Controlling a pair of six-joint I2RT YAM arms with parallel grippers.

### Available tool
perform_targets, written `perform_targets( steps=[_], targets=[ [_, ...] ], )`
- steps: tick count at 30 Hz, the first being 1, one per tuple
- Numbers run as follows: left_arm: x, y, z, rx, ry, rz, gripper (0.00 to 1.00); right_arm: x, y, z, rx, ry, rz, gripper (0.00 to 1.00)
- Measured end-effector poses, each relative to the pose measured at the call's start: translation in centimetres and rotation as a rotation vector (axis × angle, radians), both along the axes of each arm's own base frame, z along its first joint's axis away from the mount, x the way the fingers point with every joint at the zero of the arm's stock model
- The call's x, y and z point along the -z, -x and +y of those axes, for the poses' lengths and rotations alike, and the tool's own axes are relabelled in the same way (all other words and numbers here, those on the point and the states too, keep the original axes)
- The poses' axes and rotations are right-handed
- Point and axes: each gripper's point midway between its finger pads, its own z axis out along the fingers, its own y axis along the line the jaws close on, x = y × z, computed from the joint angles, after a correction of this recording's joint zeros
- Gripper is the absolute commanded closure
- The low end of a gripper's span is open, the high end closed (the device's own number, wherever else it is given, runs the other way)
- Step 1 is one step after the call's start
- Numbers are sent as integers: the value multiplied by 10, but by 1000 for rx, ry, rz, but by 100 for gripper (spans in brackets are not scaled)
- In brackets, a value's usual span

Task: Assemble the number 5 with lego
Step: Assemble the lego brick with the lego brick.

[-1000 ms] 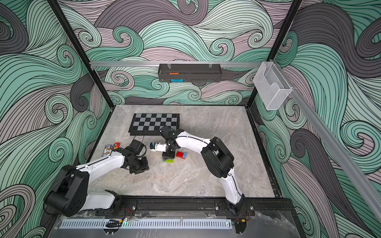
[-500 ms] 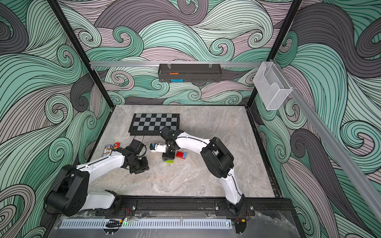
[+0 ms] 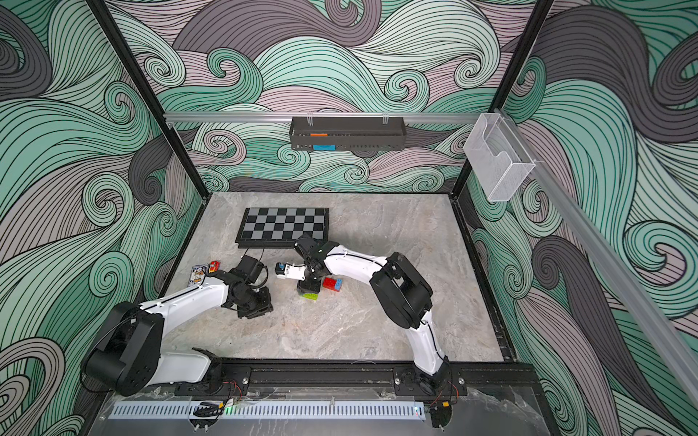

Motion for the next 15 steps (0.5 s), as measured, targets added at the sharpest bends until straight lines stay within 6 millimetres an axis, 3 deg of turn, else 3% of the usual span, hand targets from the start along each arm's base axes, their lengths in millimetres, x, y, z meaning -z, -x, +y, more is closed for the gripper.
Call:
perform_targets(
  steps=[15],
  targets=[
    [0, -2, -2, 1, 8, 2, 67, 4, 5, -16, 75, 21, 7, 64]
  ],
)
